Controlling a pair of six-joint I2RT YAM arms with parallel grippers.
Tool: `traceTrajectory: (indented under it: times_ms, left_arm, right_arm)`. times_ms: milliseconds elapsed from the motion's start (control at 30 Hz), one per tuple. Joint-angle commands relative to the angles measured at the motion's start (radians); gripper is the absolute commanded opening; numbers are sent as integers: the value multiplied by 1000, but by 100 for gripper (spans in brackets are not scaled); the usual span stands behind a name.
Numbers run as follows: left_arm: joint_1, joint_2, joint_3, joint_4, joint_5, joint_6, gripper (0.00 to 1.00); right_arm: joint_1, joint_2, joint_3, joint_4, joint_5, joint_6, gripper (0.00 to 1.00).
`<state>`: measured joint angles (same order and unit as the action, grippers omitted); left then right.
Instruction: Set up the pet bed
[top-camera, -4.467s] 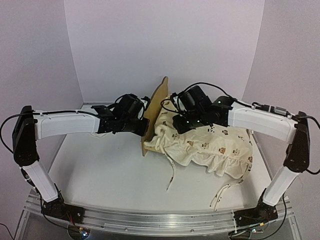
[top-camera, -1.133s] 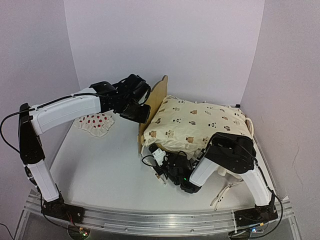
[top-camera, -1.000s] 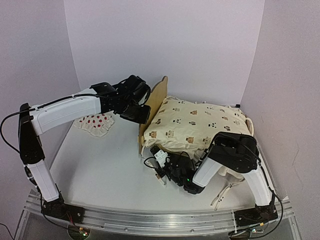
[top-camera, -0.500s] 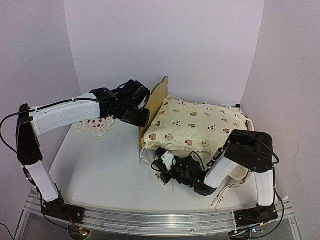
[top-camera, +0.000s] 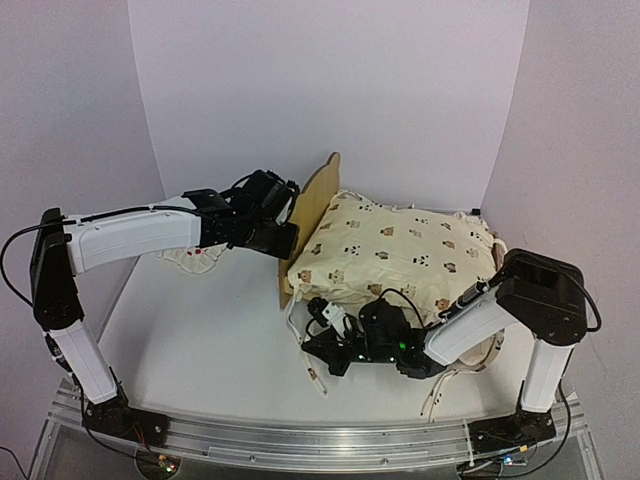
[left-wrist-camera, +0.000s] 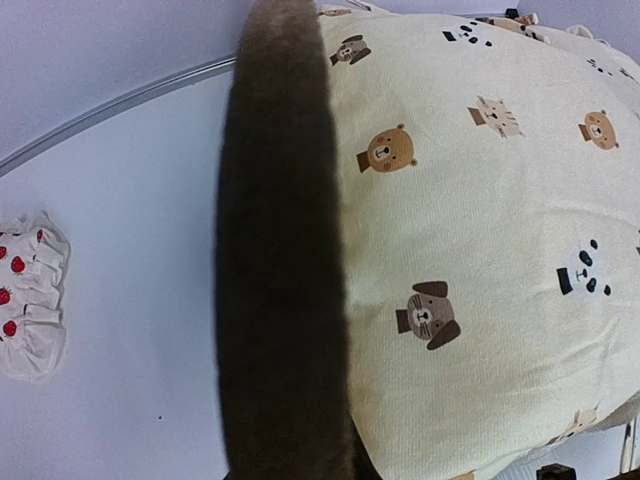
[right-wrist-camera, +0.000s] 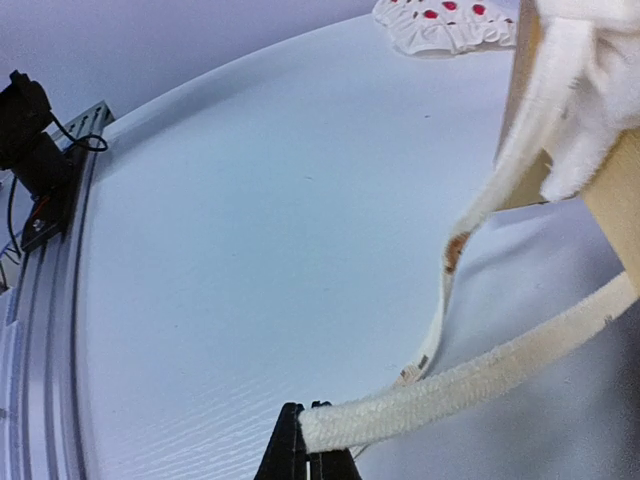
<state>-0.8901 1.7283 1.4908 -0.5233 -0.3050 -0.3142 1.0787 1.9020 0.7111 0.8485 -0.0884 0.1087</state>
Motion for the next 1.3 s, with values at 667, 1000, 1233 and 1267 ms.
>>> traceTrajectory:
  times_ms: [667,1000,1233,1267]
  left_arm:
    - [65,20,-52,250,46,67,0]
    - [63,-36,-100,121,99,43,26]
    - [38,-173,-175,23,80,9,59]
    - [32,-193,-187,4,75,0,61]
  right_arm:
    - [66,-131,92,-478,-368,39,0]
    - [67,-81,94,-560,-167,119,0]
    - [66,-58,145,-657,-148,135,0]
    - [67,-53,154,-671,-145,144,0]
